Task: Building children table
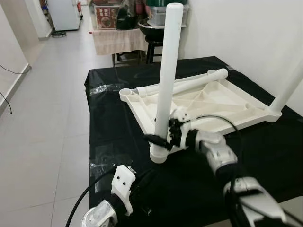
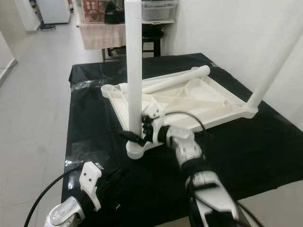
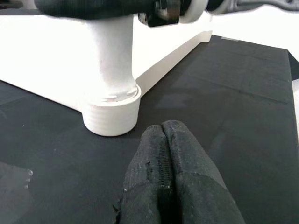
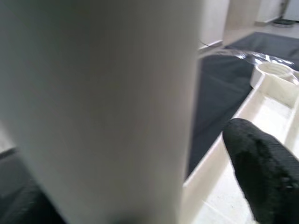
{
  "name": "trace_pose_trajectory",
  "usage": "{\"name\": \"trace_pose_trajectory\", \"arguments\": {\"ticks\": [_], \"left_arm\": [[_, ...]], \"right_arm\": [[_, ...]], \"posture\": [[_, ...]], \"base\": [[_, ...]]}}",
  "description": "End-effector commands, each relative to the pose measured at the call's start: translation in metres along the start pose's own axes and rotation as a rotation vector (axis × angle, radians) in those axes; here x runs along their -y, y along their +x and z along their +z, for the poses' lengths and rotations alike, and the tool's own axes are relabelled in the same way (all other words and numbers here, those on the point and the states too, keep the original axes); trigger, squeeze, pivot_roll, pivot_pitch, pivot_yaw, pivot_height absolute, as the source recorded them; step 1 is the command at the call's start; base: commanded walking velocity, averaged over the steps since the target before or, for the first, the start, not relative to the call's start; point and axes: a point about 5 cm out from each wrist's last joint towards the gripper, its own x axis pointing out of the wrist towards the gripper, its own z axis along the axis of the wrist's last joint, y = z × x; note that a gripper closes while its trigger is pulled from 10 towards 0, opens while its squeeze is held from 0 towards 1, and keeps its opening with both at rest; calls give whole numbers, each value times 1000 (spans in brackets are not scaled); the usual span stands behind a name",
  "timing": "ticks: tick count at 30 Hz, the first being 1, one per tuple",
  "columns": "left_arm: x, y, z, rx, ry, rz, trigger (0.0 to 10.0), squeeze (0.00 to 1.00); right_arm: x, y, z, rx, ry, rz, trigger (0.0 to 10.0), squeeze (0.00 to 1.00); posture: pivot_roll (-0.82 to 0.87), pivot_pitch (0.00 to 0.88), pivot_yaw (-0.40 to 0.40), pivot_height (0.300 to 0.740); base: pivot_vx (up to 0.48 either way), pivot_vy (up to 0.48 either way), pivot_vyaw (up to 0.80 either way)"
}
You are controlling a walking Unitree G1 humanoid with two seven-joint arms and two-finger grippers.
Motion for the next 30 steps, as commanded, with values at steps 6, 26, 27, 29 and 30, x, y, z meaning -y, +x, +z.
{"name": "trace_pose_trajectory", "arguments": {"ticks": [6, 26, 27, 29, 30], "left_arm": [[1, -1, -6, -30, -5, -4, 10000, 0], [-8, 4, -5, -68, 36, -9, 10000, 0], [-8, 4, -5, -68, 36, -9, 10000, 0], [-11, 7, -4, -69, 47, 1, 10000, 0], [-15, 9, -2, -65, 50, 22, 10000, 0]], "right_arm": [[9, -8, 7, 31, 40, 19, 0, 0], [-100, 13, -96, -102, 263, -469, 0, 0], [-100, 13, -96, -102, 263, -469, 0, 0], [-95, 16, -91, -86, 236, -460, 0, 0], [-93, 18, -89, -79, 224, -451, 0, 0]], "posture": [[64, 0, -47, 740], [3, 0, -18, 740], [3, 0, -18, 740], [2, 0, -18, 740], [-1, 0, -18, 740]], "base": [[0, 0, 0], [0, 0, 0], [0, 0, 0], [0, 0, 0], [0, 0, 0]]}}
